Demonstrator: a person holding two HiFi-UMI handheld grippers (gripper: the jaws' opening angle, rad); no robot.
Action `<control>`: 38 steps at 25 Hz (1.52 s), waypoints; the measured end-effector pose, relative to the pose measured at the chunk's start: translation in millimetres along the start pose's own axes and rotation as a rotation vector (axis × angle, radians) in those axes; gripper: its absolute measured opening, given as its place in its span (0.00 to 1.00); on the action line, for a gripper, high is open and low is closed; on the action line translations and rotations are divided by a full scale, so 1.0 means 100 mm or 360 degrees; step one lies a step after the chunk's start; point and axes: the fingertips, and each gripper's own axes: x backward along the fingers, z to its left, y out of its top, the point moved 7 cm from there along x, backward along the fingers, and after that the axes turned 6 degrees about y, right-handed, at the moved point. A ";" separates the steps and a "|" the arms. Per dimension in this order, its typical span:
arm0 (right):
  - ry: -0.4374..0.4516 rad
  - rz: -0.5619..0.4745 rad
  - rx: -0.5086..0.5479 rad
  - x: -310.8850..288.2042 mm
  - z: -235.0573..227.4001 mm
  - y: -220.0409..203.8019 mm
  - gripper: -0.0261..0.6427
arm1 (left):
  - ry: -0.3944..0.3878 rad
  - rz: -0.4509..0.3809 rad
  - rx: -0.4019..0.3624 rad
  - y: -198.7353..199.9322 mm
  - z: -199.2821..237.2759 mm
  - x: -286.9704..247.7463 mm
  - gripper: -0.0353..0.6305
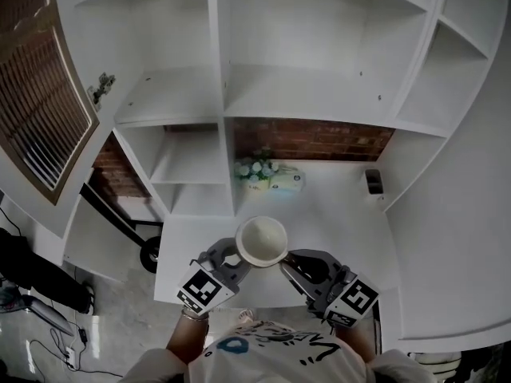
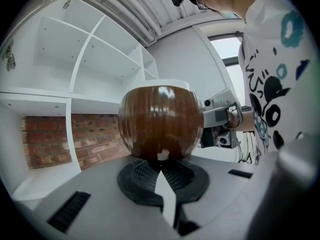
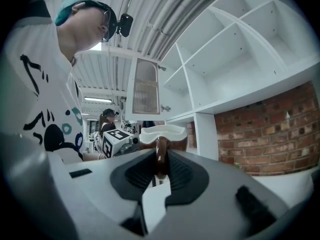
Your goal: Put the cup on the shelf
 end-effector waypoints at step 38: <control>0.0077 -0.0124 0.0325 -0.23 -0.93 1.09 0.13 | 0.0259 -0.0228 -0.0199 0.99 0.87 -0.56 0.08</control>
